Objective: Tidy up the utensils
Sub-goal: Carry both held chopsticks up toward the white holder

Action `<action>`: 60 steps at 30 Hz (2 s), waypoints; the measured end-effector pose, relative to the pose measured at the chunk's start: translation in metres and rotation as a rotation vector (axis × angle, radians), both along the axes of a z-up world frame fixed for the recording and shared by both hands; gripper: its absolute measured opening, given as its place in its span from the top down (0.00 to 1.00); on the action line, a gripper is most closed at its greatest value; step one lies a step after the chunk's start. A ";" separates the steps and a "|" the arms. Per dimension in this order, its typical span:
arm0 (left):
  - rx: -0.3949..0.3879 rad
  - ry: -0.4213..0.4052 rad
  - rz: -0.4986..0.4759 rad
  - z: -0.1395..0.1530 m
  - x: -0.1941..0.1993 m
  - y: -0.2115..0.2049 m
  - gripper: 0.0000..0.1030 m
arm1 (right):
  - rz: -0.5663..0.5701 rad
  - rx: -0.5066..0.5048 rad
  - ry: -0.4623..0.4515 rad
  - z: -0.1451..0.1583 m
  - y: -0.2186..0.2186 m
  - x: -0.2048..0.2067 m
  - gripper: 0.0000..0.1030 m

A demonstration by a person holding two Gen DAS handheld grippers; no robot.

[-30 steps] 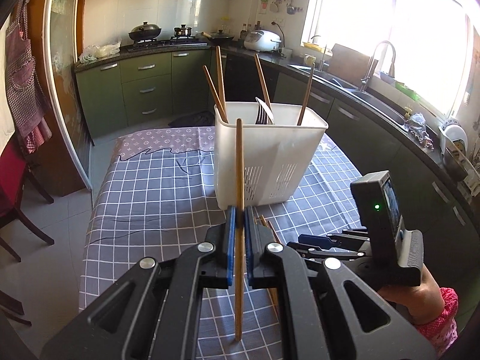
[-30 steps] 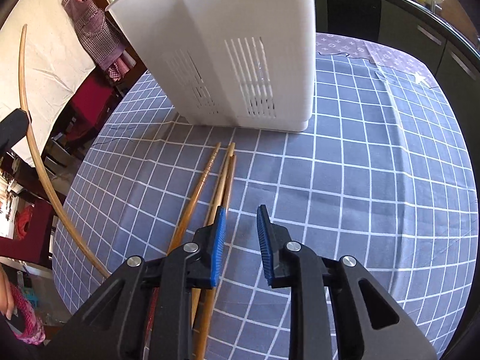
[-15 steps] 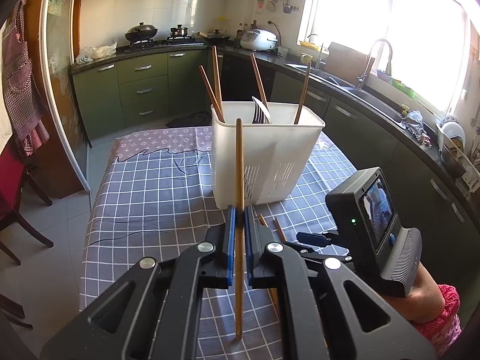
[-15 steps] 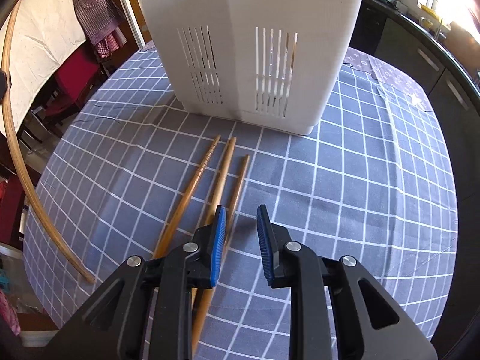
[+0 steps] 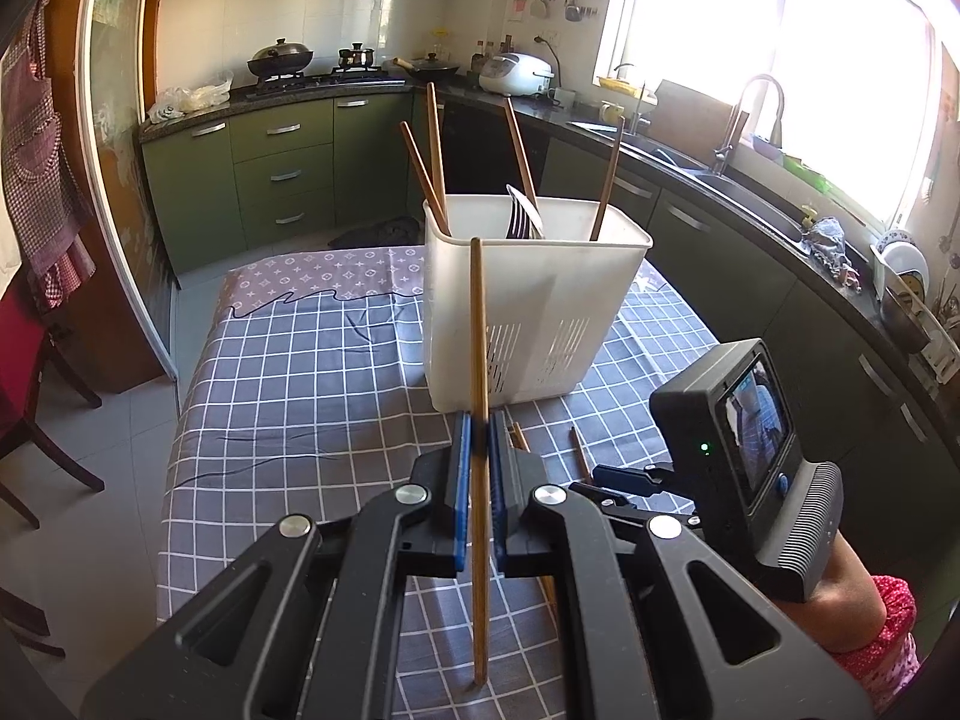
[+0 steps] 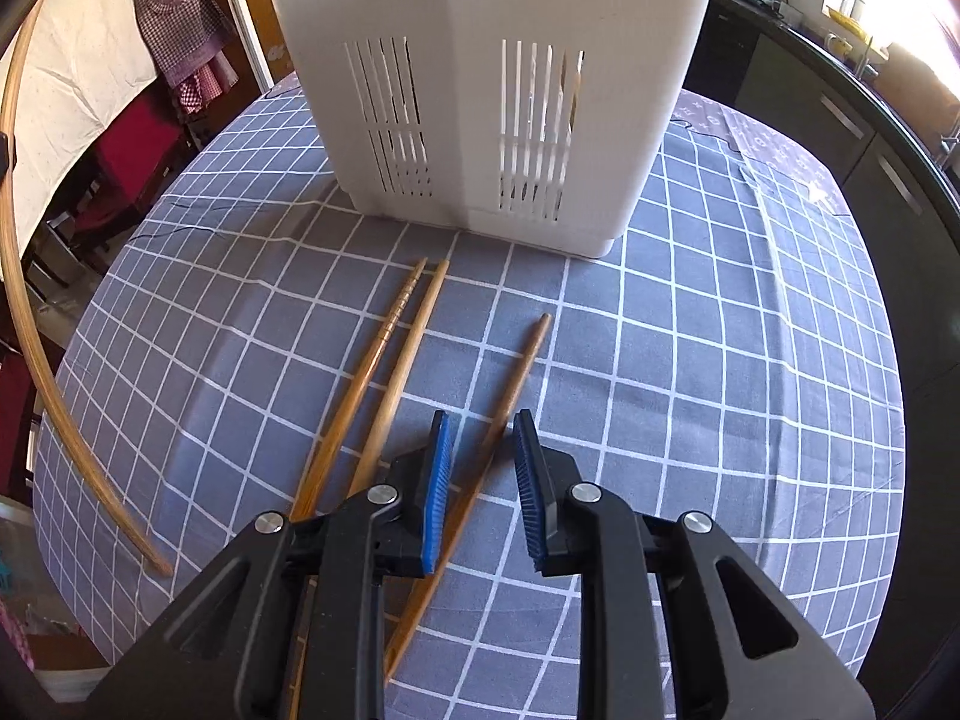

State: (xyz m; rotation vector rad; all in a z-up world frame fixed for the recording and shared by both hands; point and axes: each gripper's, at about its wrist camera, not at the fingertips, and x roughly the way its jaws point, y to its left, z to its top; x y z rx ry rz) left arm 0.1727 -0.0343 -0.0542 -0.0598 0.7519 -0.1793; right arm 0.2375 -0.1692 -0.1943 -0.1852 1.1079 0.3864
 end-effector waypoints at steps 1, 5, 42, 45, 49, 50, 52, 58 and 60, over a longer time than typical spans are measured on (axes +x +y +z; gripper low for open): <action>0.001 -0.001 -0.001 0.000 0.000 0.000 0.94 | -0.004 0.007 -0.001 -0.001 0.000 0.001 0.90; -0.001 -0.003 -0.003 0.000 0.000 0.000 0.94 | -0.014 0.047 0.000 -0.001 -0.006 0.004 0.94; 0.035 -0.052 -0.022 0.019 -0.010 -0.009 0.94 | -0.070 0.308 -0.355 0.141 -0.085 -0.064 0.94; 0.037 -0.052 -0.024 0.020 -0.010 -0.010 0.94 | -0.071 0.308 -0.356 0.141 -0.085 -0.064 0.94; 0.037 -0.055 -0.026 0.021 -0.011 -0.010 0.94 | -0.068 0.312 -0.352 0.142 -0.086 -0.066 0.94; 0.036 -0.057 -0.026 0.022 -0.011 -0.010 0.94 | -0.067 0.313 -0.352 0.142 -0.087 -0.067 0.94; 0.037 -0.059 -0.026 0.023 -0.011 -0.009 0.94 | -0.063 0.319 -0.347 0.143 -0.086 -0.066 0.94; 0.042 -0.061 -0.026 0.023 -0.011 -0.009 0.94 | -0.055 0.316 -0.348 0.143 -0.084 -0.067 0.94; 0.040 -0.061 -0.027 0.023 -0.012 -0.009 0.94 | -0.054 0.315 -0.348 0.144 -0.085 -0.067 0.94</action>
